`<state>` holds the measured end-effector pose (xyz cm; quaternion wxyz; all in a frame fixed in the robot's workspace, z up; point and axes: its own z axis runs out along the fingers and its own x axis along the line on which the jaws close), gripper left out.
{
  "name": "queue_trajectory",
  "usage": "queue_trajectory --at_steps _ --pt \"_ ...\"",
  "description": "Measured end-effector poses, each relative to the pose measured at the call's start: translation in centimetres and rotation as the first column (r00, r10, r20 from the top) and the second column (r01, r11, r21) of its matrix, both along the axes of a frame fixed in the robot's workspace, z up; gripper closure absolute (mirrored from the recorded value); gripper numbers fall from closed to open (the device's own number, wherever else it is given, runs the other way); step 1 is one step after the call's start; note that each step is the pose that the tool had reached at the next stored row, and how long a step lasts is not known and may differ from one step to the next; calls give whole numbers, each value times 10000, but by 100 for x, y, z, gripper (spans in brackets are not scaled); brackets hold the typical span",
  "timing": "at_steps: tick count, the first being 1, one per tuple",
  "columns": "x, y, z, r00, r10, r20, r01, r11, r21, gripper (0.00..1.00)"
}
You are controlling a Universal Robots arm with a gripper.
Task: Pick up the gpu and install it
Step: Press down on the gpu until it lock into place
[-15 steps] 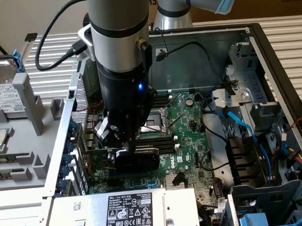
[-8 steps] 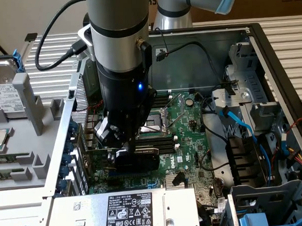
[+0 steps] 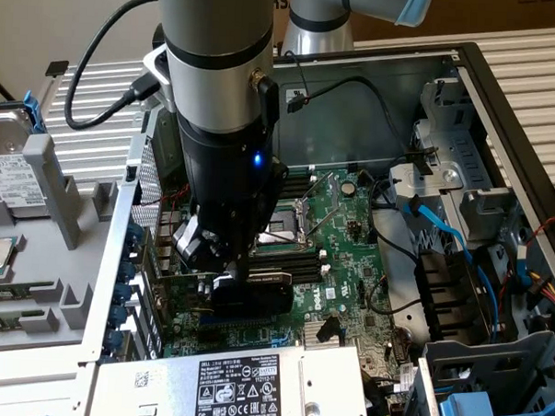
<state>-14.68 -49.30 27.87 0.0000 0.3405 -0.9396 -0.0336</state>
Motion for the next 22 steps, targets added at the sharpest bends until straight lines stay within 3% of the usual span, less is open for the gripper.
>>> queue_trajectory --at_steps 5,12,22 --pt "-2 0 0 9977 -684 0 684 9977 1 89" --pt "-4 0 -2 9866 -1632 -1 1632 9866 2 89" --pt "-5 0 -2 9859 -1675 0 1675 9859 2 89"
